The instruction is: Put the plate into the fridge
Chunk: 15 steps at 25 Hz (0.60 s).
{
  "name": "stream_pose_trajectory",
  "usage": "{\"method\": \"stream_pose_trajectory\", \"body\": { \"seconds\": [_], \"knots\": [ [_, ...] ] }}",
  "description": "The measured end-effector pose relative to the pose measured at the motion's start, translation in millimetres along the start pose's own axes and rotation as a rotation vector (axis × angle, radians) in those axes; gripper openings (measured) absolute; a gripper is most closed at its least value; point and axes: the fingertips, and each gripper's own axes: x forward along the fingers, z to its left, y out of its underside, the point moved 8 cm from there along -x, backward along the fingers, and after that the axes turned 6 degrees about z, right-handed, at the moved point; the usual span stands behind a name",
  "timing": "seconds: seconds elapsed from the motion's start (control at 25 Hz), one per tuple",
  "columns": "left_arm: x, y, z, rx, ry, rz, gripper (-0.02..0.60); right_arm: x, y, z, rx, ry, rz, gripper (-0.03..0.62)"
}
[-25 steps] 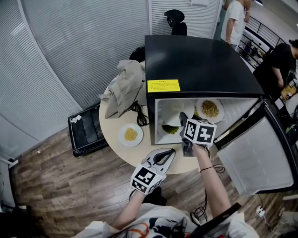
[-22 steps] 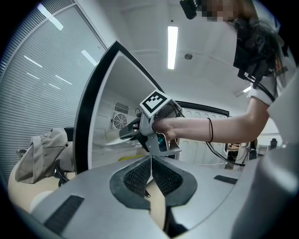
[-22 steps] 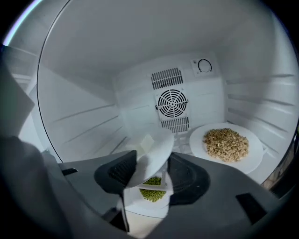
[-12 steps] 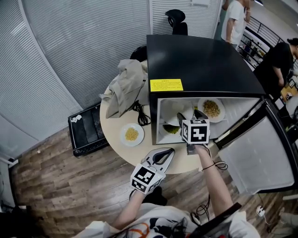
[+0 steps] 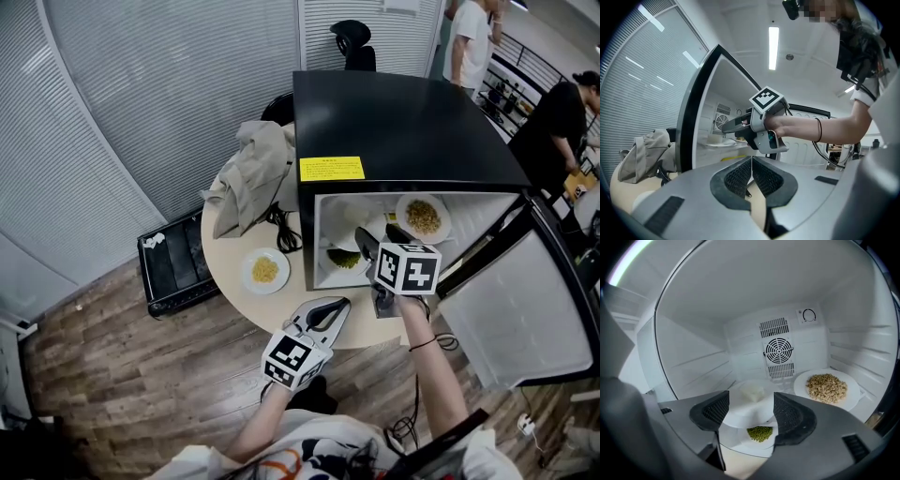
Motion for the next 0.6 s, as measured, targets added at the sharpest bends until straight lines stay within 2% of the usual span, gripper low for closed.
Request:
{"method": "stream_pose_trajectory", "body": {
  "seconds": [0.32, 0.48, 0.6],
  "knots": [
    [-4.9, 0.5, -9.6, 0.002, -0.002, -0.001, 0.011, -34.2, 7.6, 12.7, 0.028, -0.097, -0.052, 0.299],
    [-8.3, 1.3, -18.7, 0.005, -0.007, -0.001, 0.011, -56.8, 20.1, 12.3, 0.069, -0.113, -0.086, 0.216],
    [-10.7, 0.7, -25.3, 0.01, -0.015, -0.004, 0.011, -70.3, 31.7, 11.6, 0.076, -0.115, -0.083, 0.186]
  ]
}}
